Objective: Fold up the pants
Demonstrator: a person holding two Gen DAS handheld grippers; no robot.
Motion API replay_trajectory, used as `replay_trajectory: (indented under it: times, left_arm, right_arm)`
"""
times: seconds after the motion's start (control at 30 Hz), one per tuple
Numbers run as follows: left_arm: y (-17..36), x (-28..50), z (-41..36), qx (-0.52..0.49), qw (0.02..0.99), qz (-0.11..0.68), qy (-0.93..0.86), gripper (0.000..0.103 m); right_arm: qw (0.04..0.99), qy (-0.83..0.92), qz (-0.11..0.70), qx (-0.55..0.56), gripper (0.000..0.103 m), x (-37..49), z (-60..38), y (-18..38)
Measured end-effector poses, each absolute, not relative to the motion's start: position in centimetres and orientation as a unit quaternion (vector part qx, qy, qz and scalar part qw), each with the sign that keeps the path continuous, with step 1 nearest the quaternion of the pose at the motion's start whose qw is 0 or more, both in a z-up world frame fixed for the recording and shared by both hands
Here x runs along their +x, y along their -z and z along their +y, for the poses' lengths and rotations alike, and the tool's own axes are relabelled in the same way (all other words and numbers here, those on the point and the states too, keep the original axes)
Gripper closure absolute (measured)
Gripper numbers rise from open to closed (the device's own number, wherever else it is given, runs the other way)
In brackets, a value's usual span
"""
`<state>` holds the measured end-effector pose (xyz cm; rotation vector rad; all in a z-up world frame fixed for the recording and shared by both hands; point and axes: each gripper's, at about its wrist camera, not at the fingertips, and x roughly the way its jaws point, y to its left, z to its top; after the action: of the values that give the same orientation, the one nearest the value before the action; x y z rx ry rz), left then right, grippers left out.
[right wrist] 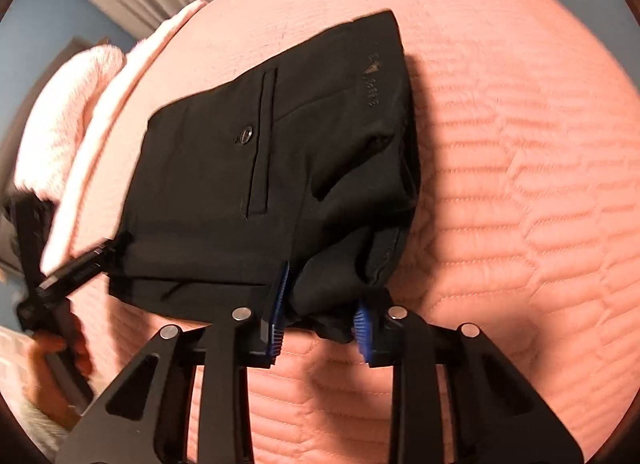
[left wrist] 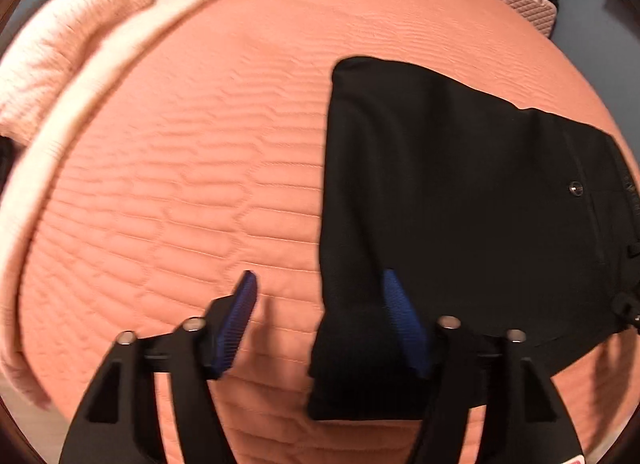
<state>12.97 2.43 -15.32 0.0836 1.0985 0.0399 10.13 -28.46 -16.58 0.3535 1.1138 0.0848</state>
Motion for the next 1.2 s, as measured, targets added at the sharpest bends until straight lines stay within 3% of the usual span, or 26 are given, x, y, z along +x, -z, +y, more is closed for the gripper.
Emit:
replay_trajectory:
  times: [0.07, 0.2, 0.23, 0.4, 0.43, 0.5, 0.6, 1.2]
  left_arm:
    - [14.3, 12.4, 2.3, 0.054, 0.853, 0.518, -0.042, 0.036]
    - [9.2, 8.9, 1.1, 0.114, 0.872, 0.472, -0.068, 0.035]
    - [8.0, 8.8, 0.9, 0.118, 0.877, 0.462, -0.065, 0.03]
    - [2.7, 5.5, -2.2, 0.094, 0.895, 0.435, -0.029, 0.026]
    - [1.9, 5.1, -2.5, 0.086, 0.897, 0.434, -0.024, 0.026]
    - [0.2, 4.3, -3.0, 0.074, 0.901, 0.427, -0.011, 0.026]
    - [-1.8, 2.9, -4.1, 0.07, 0.907, 0.415, -0.009, 0.019]
    - [-3.4, 0.9, -4.5, 0.052, 0.912, 0.407, 0.013, 0.017]
  right_arm:
    - [0.831, -0.019, 0.529, 0.169, 0.059, 9.7, -28.9, 16.2]
    - [0.849, 0.048, 0.5, 0.165, 0.059, 5.4, -30.3, 12.9]
    - [0.856, 0.058, 0.49, 0.154, 0.059, 4.5, -30.4, 11.9]
    - [0.89, 0.096, 0.437, 0.093, 0.057, 1.7, -29.2, 5.7]
    - [0.896, 0.101, 0.424, 0.081, 0.032, 1.5, -28.7, 4.5]
    - [0.916, 0.104, 0.383, 0.05, 0.006, 0.8, -27.1, 1.7]
    - [0.931, 0.099, 0.351, 0.001, 0.006, 0.1, -24.8, -0.8]
    - [0.943, 0.083, 0.323, 0.016, 0.005, -2.0, -22.4, -4.2]
